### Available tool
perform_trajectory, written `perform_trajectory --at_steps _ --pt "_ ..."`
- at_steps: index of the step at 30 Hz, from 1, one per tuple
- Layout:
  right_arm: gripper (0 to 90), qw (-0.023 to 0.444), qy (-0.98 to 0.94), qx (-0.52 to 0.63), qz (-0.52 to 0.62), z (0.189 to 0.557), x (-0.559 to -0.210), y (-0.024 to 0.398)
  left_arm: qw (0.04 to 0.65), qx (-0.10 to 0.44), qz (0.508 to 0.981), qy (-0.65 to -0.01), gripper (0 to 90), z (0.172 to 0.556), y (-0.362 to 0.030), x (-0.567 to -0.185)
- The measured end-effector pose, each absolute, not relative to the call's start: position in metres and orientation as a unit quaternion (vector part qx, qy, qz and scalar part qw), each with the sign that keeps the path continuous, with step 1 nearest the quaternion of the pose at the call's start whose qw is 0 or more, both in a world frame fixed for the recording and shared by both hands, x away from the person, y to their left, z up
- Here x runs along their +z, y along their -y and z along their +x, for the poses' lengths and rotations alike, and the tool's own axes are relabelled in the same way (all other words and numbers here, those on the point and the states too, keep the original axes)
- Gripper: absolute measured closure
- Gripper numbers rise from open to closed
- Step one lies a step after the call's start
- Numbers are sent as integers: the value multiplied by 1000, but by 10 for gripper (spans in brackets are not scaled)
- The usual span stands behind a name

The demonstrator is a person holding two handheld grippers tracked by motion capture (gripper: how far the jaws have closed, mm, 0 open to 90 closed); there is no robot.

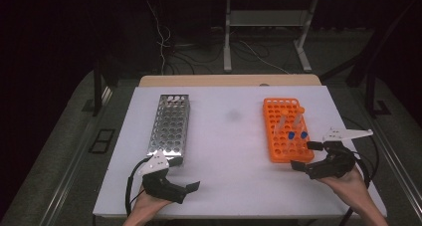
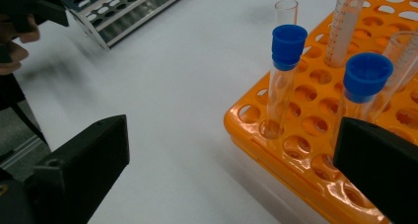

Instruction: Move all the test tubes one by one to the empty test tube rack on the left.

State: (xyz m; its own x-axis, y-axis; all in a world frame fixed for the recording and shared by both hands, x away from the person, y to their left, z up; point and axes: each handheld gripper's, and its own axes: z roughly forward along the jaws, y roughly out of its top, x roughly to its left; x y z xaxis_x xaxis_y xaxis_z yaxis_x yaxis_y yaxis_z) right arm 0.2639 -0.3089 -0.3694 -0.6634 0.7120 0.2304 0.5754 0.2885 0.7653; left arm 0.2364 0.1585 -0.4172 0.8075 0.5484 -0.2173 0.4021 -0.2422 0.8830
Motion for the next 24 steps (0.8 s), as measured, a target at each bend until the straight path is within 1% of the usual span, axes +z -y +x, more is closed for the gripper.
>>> perform_trajectory --at_steps 1,3,7,8,13,14,16,18,24 --pt "3 78 -799 440 403 264 -369 309 536 68 785 -303 0 236 -159 -417" --pt "55 81 -798 440 404 267 -371 306 536 68 785 -303 0 236 -159 -417" --pt "72 83 -797 434 412 270 -375 303 536 68 786 -301 0 236 -159 -417" --pt "139 87 -798 430 413 272 -377 302 536 68 786 -302 0 236 -159 -417" --pt "178 95 -796 419 427 277 -382 296 536 68 785 -302 0 236 -159 -417" --pt "216 97 -796 416 428 278 -383 295 536 68 785 -302 0 236 -159 -417" --pt "241 99 -794 417 431 280 -384 294 536 68 786 -302 0 236 -159 -417" --pt "297 100 -792 416 435 282 -386 292 536 68 786 -300 0 236 -159 -417" --pt "408 114 -789 403 450 288 -390 288 537 67 786 -300 0 235 -160 -417"
